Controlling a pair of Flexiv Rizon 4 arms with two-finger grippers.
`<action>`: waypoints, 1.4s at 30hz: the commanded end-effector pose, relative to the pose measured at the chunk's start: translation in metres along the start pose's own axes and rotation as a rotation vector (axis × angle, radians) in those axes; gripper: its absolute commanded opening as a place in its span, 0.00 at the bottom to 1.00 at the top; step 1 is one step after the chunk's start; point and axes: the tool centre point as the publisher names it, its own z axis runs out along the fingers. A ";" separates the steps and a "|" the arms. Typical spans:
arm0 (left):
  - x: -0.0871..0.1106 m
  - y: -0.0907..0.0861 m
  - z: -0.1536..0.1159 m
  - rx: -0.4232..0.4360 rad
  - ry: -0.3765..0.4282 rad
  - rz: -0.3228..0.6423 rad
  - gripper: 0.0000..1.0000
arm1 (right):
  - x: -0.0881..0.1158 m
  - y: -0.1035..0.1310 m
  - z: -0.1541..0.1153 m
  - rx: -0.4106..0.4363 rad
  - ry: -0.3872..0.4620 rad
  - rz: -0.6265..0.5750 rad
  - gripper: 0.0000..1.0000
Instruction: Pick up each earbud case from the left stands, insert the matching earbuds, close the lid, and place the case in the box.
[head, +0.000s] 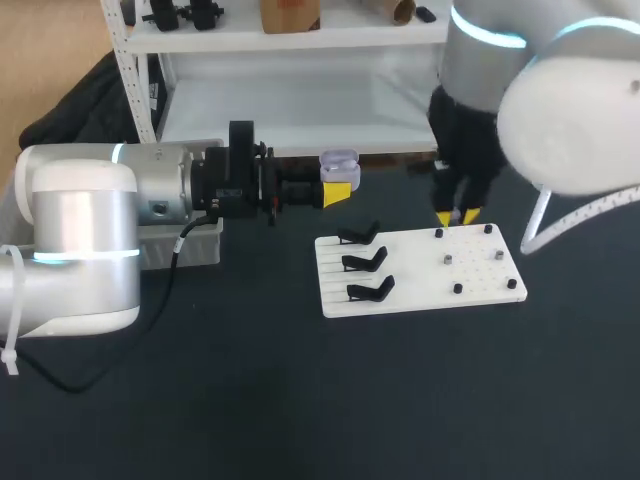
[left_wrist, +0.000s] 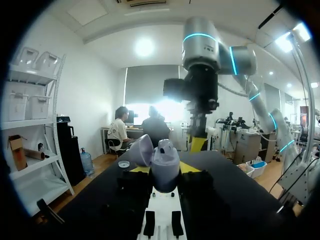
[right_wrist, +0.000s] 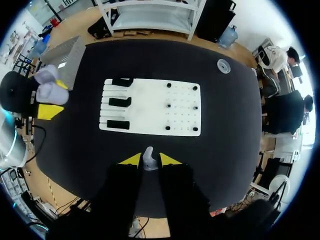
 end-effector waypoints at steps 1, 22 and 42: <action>0.000 0.000 0.000 -0.002 -0.002 0.001 0.00 | 0.015 0.013 -0.039 -0.024 0.007 -0.024 0.00; 0.000 0.000 0.000 -0.002 -0.002 0.001 0.00 | 0.018 0.023 -0.044 -0.026 0.023 -0.029 0.00; 0.000 0.000 0.000 -0.002 -0.002 0.001 0.00 | -0.018 0.113 -0.073 -0.056 0.027 -0.264 0.00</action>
